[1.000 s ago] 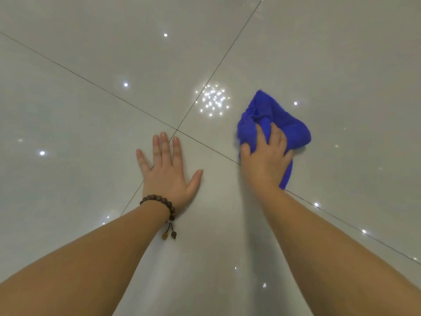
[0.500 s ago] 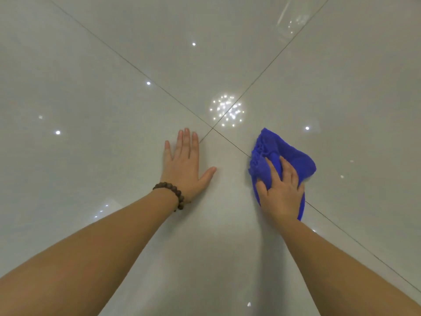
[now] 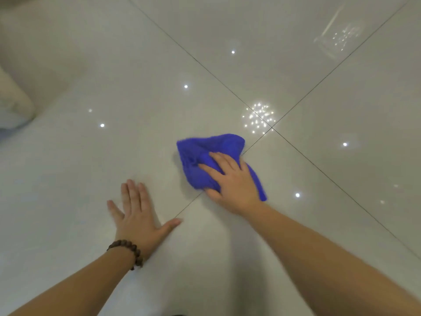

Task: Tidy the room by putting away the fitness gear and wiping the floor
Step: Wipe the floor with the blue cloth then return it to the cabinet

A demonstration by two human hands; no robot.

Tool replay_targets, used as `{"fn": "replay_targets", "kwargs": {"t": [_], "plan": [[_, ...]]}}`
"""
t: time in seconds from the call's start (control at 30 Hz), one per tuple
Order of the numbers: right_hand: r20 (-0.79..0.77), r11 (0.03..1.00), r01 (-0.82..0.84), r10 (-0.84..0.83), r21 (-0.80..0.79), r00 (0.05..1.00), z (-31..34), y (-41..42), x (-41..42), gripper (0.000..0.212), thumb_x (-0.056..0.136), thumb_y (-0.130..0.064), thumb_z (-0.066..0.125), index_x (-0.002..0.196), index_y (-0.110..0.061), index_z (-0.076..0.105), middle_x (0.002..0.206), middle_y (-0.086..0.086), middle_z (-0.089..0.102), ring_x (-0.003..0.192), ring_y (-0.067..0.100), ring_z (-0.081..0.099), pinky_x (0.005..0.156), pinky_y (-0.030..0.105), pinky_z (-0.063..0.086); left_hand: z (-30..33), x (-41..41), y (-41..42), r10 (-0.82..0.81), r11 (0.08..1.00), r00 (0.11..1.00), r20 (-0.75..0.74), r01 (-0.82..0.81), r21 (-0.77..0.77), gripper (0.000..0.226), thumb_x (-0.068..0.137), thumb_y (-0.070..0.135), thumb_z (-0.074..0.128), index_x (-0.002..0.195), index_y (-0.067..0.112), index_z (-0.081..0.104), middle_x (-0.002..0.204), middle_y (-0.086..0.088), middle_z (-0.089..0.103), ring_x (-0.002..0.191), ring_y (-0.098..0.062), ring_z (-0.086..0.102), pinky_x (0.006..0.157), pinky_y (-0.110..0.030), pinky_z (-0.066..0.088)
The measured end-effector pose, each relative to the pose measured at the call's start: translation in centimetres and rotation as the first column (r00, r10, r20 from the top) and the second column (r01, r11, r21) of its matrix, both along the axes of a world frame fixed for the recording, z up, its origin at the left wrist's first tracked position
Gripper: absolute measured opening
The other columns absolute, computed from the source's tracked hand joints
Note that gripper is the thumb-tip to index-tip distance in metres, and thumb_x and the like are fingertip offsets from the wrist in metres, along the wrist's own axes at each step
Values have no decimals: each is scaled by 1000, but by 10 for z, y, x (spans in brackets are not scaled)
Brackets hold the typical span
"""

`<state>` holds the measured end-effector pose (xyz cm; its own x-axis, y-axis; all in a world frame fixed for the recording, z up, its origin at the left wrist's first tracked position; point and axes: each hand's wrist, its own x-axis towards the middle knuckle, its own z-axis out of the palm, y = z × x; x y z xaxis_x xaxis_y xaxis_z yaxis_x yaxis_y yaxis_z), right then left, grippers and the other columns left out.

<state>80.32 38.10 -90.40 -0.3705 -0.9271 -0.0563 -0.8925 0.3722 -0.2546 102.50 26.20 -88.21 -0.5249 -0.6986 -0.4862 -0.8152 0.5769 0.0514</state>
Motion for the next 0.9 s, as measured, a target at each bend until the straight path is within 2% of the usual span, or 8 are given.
{"fn": "replay_targets", "kwargs": {"t": [0.07, 0.13, 0.27, 0.4, 0.57, 0.67, 0.77, 0.9], "plan": [[-80, 999, -31, 29, -21, 996, -4, 38, -46, 59, 79, -55, 46, 135, -36, 48, 144, 2, 45, 131, 24, 37, 102, 51, 37, 2, -2, -3, -27, 998, 999, 39, 25, 54, 134, 49, 102, 3, 133, 7, -42, 148, -16, -40, 136, -28, -40, 112, -62, -11], [-75, 936, 353, -352, -3, 933, 2, 64, -99, 59, 84, -54, 44, 140, -36, 41, 150, 4, 35, 137, 25, 30, 107, 52, 31, 4, -3, -7, -50, 992, 995, 89, 39, 121, 140, 45, 105, 9, 125, 6, -50, 139, -16, -51, 131, -31, -46, 110, -65, -13], [53, 418, 897, -908, 142, 415, 22, -1, -150, 63, 93, -58, 31, 150, -33, 20, 160, 4, 5, 146, 25, 2, 113, 60, 7, 7, -5, -16, -102, 976, 982, 159, 68, 207, 151, 38, 106, 20, 118, 2, -54, 129, -18, -60, 125, -36, -51, 105, -68, -16], [53, 867, 495, -498, 60, 866, 8, -137, -36, 60, 92, -58, 33, 148, -39, 22, 160, 1, 6, 146, 21, 3, 112, 56, 8, 9, -4, -18, -113, 969, 978, 175, 69, 238, 152, 40, 105, 27, 115, 3, -57, 125, -17, -62, 120, -36, -54, 105, -68, -16], [-25, 989, -145, 146, 12, 989, 4, -95, 17, 60, 86, -61, 36, 141, -40, 38, 155, -2, 27, 142, 21, 23, 110, 54, 22, 13, -6, -18, -124, 969, 973, 195, 76, 234, 149, 39, 104, 23, 114, 3, -57, 123, -17, -63, 126, -38, -48, 107, -69, -13], [-81, 986, 166, -163, 29, 983, 1, -45, -58, 58, 86, -58, 35, 141, -39, 38, 155, -2, 28, 141, 22, 25, 109, 51, 24, 12, -6, -19, -127, 968, 973, 193, 79, 238, 149, 41, 104, 25, 115, 3, -56, 123, -17, -63, 125, -38, -50, 107, -69, -13], [-18, 698, 713, -713, 72, 700, 9, -51, -80, 56, 93, -52, 33, 146, -36, 28, 159, -1, 14, 145, 21, 11, 112, 54, 16, 12, -6, -19, -130, 969, 971, 201, 81, 232, 149, 41, 104, 24, 116, 3, -55, 123, -18, -62, 126, -39, -48, 107, -69, -11], [15, 908, 417, -418, 47, 908, 6, -91, 31, 58, 90, -52, 38, 146, -38, 28, 160, -1, 10, 146, 21, 8, 112, 54, 13, 14, -7, -18, -125, 973, 972, 200, 81, 214, 150, 38, 105, 23, 119, 4, -52, 121, -17, -63, 124, -38, -50, 107, -69, -11]]}}
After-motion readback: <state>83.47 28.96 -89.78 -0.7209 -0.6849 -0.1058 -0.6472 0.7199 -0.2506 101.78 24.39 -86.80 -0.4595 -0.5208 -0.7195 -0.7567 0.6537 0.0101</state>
